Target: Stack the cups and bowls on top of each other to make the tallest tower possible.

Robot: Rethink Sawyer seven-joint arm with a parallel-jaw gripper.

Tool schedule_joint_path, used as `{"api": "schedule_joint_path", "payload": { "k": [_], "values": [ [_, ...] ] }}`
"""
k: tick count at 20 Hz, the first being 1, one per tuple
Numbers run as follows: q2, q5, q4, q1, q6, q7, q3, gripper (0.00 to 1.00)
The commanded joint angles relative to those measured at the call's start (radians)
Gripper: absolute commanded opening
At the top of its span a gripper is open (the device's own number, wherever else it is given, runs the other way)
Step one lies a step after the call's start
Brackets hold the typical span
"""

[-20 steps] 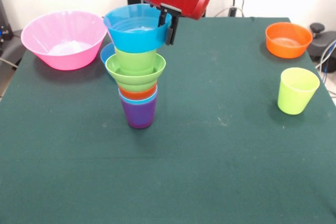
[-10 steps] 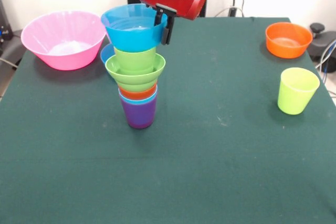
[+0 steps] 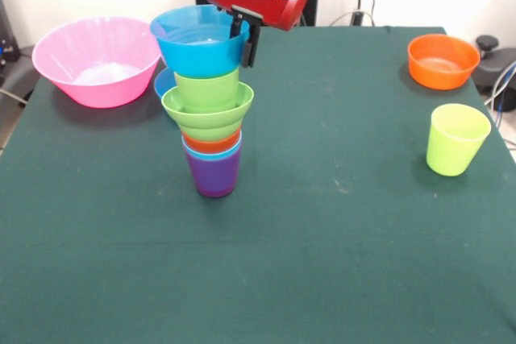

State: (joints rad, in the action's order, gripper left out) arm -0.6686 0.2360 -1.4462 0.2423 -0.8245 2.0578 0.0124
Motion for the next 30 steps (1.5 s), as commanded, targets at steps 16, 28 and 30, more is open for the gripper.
{"api": "schedule_joint_path", "payload": {
  "k": [16,28,30],
  "values": [
    [0.094,0.045,0.13,-0.024,-0.163,-0.118,0.097,0.0],
    [0.093,0.052,0.124,-0.012,-0.141,-0.136,0.103,0.0],
    [0.088,0.051,0.119,-0.013,-0.141,-0.134,0.101,0.0]
  ]
}}
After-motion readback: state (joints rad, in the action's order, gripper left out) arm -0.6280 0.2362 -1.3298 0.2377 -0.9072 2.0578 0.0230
